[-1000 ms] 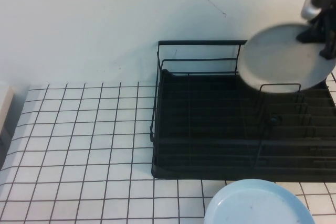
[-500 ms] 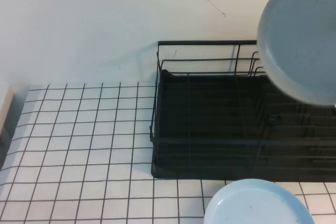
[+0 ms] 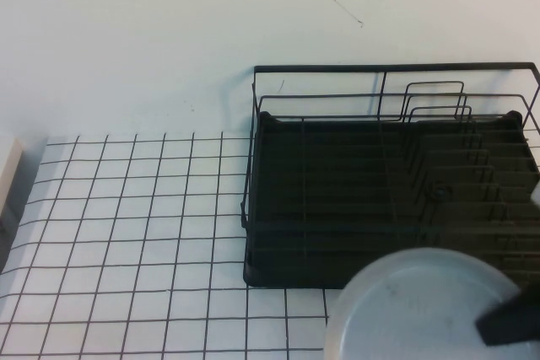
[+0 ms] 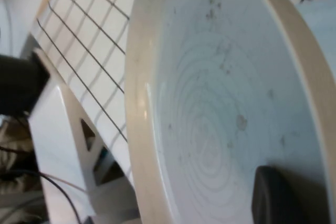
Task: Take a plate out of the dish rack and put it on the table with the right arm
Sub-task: Place the plate from the table
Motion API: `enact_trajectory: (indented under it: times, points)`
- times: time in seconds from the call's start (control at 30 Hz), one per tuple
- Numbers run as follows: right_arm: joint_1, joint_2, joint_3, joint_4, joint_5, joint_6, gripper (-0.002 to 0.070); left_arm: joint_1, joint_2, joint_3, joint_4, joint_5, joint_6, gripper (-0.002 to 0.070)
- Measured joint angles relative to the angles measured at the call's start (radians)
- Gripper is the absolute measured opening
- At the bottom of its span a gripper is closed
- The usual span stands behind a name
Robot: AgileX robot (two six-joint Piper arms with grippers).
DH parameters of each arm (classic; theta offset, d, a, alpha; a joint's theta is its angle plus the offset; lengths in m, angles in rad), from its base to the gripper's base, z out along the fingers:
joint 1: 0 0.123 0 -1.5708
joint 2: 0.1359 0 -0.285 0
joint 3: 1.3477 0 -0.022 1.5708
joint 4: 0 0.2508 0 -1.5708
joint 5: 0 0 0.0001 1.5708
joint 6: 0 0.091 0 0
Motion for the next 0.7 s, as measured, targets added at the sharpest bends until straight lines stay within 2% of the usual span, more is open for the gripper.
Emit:
enact_trajectory:
  times: [0.17,0.43,0.5,0.63,0.7]
  points:
    - [0.008,-0.007,0.090,0.002,-0.104,-0.146,0.0120,0.000,0.000,0.000,0.000,0.000,0.000,-0.0003]
    - [0.008,-0.007,0.101,0.015,-0.186,-0.287,0.0135,0.000,0.000,0.000,0.000,0.000,0.000,-0.0003]
    - [0.008,-0.007,0.101,0.022,-0.211,-0.299,0.0193,0.000,0.000,0.000,0.000,0.000,0.000,-0.0003]
    - [0.008,-0.007,0.101,0.024,-0.262,-0.305,0.0388,0.000,0.000,0.000,0.000,0.000,0.000,-0.0003]
    - [0.008,-0.007,0.101,0.024,-0.277,-0.316,0.0459,0.000,0.000,0.000,0.000,0.000,0.000,-0.0003]
